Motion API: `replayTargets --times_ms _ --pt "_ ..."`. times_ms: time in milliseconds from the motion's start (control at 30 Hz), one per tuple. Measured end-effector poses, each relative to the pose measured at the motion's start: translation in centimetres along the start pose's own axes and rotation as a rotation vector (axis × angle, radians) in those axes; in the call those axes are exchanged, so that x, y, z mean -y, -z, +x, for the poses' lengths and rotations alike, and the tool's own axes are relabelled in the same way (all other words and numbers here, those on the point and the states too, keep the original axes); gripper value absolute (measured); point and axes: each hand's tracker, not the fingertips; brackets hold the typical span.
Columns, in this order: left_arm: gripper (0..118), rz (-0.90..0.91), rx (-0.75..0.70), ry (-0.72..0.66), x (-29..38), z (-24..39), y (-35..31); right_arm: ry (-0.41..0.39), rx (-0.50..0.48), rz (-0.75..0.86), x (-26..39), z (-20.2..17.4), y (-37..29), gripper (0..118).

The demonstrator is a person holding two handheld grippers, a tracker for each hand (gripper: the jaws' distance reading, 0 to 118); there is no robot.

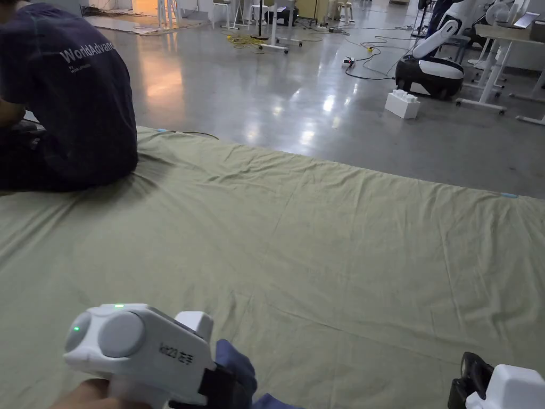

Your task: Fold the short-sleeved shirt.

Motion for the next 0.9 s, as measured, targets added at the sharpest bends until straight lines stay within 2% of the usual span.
replayTargets --times_ms 233,500,567,633,667,700,833,900 --pt "13 -0.045 0.01 -0.07 0.9 3.8 6.8 0.031 -0.002 -0.03 0.8 0.7 -0.2 1" --pt "15 -0.109 -0.039 -0.078 2.1 5.5 14.3 0.035 0.02 -0.032 1.2 1.9 -0.7 1" --pt "25 -0.104 -0.043 -0.078 2.2 5.4 14.6 0.04 0.024 -0.033 1.3 2.2 -0.8 1" --pt "44 -0.089 0.018 -0.102 2.2 5.3 13.8 0.043 0.028 -0.033 1.3 2.4 -0.8 1" --pt "62 -0.072 0.059 -0.109 2.2 5.3 13.0 0.042 0.029 -0.032 1.3 2.5 -0.9 1" --pt "69 -0.055 0.081 -0.106 2.2 5.3 12.2 0.042 0.029 -0.03 1.3 2.6 -0.9 1" --pt "69 0.018 0.138 -0.068 2.3 4.9 8.8 0.044 0.035 -0.027 1.2 3.0 -1.2 1" --pt "65 0.062 0.148 -0.059 2.6 4.5 7.9 0.044 0.038 -0.025 1.2 3.1 -1.2 1"
